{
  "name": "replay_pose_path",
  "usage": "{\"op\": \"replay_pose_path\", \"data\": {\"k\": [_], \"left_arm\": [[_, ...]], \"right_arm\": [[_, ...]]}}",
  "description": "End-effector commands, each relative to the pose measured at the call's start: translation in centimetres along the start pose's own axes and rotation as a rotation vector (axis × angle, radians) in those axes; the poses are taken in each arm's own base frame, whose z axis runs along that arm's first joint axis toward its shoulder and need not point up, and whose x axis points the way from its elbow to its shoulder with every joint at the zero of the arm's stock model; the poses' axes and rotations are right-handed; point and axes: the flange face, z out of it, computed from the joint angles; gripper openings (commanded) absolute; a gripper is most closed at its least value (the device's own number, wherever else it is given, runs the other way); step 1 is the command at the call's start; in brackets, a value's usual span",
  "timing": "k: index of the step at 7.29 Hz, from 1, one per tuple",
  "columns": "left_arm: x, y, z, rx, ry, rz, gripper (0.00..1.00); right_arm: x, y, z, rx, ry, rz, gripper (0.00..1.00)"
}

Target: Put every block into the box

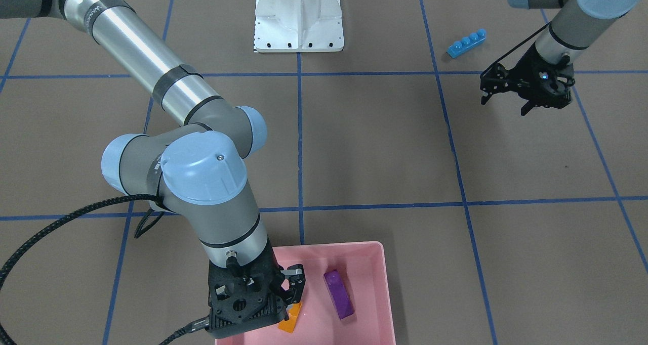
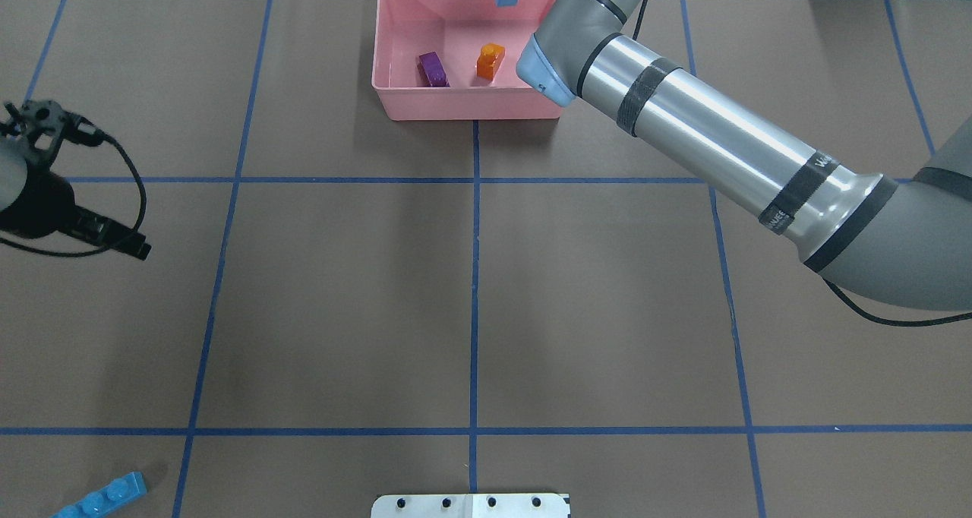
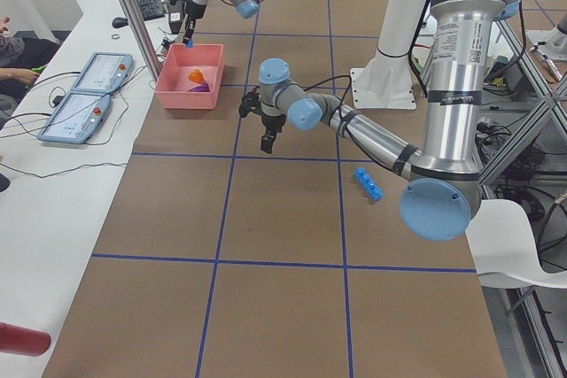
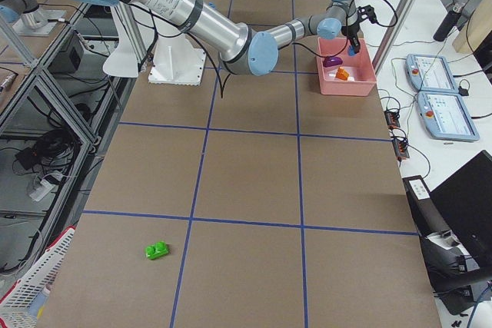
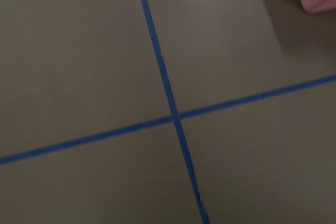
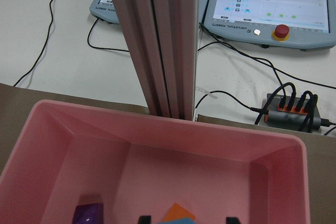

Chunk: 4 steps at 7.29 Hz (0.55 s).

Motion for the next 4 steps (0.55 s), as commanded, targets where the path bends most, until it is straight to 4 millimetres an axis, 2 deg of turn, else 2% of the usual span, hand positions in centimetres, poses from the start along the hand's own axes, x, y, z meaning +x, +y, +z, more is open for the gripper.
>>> {"op": "replay_pose_path", "data": {"k": [1,3,4], "left_arm": [[2.5,7.5,3.4,-0.142,-0.015,0.099,1.00],[4.9,13.1,6.2,-0.247,-0.050,0.207,1.00],[5.7,14.7,7.1,-0.288,-0.047,0.239,1.00]], "right_arm": [[-0.4,-0.4,-0.7,0.008,-0.010,0.012,0.99],[-0.8,-1.2,-1.8,0.020,-0.022,0.048,0.99],[-0.4,-1.6,-2.3,0.018,-0.029,0.050,0.99]]}}
